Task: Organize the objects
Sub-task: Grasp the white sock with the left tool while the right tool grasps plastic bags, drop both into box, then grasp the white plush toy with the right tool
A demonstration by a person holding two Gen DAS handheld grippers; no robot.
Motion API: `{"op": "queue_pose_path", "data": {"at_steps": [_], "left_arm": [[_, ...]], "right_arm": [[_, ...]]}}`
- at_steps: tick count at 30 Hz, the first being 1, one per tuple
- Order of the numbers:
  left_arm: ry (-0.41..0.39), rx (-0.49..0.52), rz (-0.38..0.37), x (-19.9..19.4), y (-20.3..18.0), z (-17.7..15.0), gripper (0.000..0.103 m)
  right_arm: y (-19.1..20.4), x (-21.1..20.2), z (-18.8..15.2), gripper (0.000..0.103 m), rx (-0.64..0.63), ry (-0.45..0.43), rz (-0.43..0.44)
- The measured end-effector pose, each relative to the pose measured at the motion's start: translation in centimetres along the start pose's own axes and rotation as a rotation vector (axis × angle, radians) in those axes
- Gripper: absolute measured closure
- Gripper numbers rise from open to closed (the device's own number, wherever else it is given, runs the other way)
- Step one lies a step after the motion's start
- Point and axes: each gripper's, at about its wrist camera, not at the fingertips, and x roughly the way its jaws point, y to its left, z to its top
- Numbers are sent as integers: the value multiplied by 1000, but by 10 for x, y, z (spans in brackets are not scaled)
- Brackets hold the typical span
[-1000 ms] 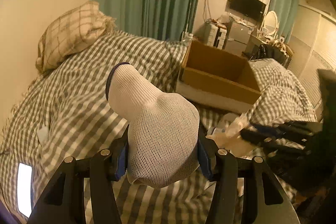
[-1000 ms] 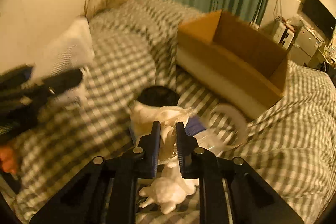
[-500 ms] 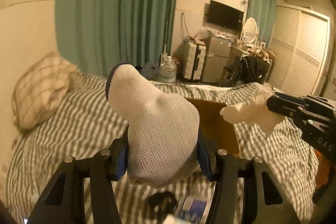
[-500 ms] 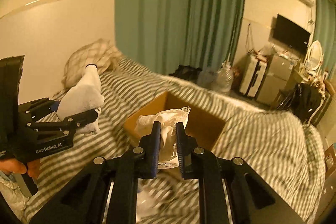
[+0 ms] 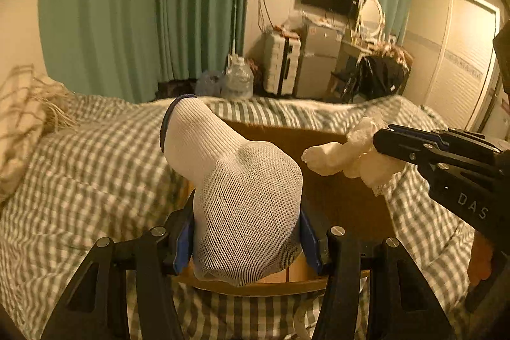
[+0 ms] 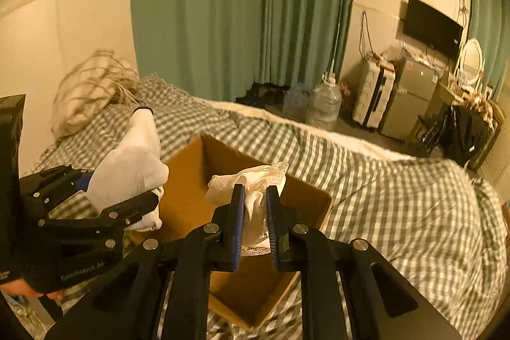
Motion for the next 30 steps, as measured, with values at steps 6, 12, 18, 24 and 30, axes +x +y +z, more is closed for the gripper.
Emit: {"op": "queue_pose_path", "data": {"at_steps": [6, 12, 18, 24, 30], "left_arm": [[-21, 10, 46, -8, -2, -2, 5], [-59, 6, 115, -57, 1, -3, 3], [-129, -13, 164, -136, 7, -11, 0], [-162, -35, 191, -207, 13, -34, 0], [-141, -71, 222, -227, 19, -80, 0]], "right_arm": [[-21, -4, -7, 29, 56, -20, -11], [-24, -57, -2, 20, 75, -65, -30], [-5, -134, -5, 10, 40, -108, -65], [27, -202, -23, 7, -10, -110, -88], [57, -215, -62, 7, -47, -65, -78]]}}
